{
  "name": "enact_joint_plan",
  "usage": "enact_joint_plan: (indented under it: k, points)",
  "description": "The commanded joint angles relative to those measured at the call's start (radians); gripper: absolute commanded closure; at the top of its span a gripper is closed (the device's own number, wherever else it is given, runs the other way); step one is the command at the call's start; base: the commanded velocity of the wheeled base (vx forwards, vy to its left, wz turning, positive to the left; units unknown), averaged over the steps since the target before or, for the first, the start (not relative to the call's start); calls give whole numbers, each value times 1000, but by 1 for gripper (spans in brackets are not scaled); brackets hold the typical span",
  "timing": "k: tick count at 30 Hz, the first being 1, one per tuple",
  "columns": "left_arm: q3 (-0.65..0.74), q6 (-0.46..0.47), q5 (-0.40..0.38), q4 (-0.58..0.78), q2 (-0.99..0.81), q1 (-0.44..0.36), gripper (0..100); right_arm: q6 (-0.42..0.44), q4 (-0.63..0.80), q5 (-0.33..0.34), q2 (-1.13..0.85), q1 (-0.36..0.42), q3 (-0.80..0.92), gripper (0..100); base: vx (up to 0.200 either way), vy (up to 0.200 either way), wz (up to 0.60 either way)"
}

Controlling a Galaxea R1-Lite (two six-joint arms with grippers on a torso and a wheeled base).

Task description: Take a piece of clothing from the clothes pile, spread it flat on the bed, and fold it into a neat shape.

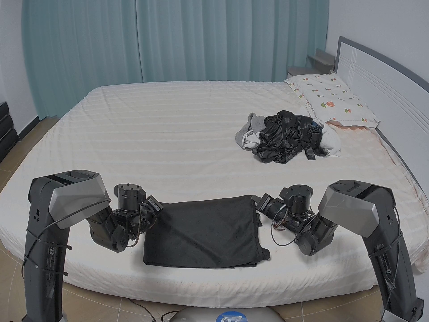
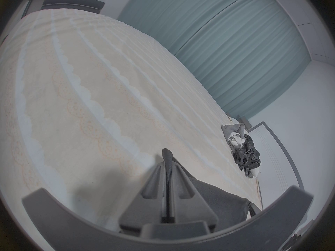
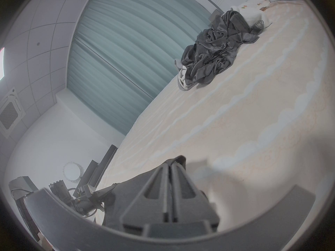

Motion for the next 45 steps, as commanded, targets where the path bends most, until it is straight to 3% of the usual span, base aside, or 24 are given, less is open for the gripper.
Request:
enact_joint_plan:
  k: [1, 14, 15, 16, 23, 31, 41, 43, 45]
  points:
    - [-1, 0, 1, -1, 0, 0, 100, 0, 0, -6, -3, -14, -7, 100, 0, 0, 0]
    - [1, 0, -4, -1, 2, 0, 100, -5, 2, -14, 17, -20, -21, 100, 0, 0, 0]
    - [1, 0, -5, -1, 2, 0, 100, -5, 0, -14, 17, -20, -20, 0, 0, 0, 0]
    - [1, 0, -5, -1, 2, 0, 0, -6, -1, -14, 17, -18, -17, 0, 0, 0, 0]
    - [1, -2, -5, -3, -1, 0, 0, -17, -80, -12, -20, -26, 54, 0, 0, 0, 0]
    - [93, -48, -56, -6, -102, 23, 0, -17, -124, -11, -200, -100, 364, 0, 0, 0, 0]
    - [278, 13, -420, 0, -263, 125, 0, -1, -268, -2, -229, -90, 655, 0, 0, 0, 0]
    - [278, 42, -449, 5, -256, 126, 0, -1, -267, 0, -223, -92, 665, 0, 0, 0, 0]
    - [278, 130, -453, 10, -242, 128, 0, -1, -267, 0, -206, -95, 663, 0, 0, 0, 0]
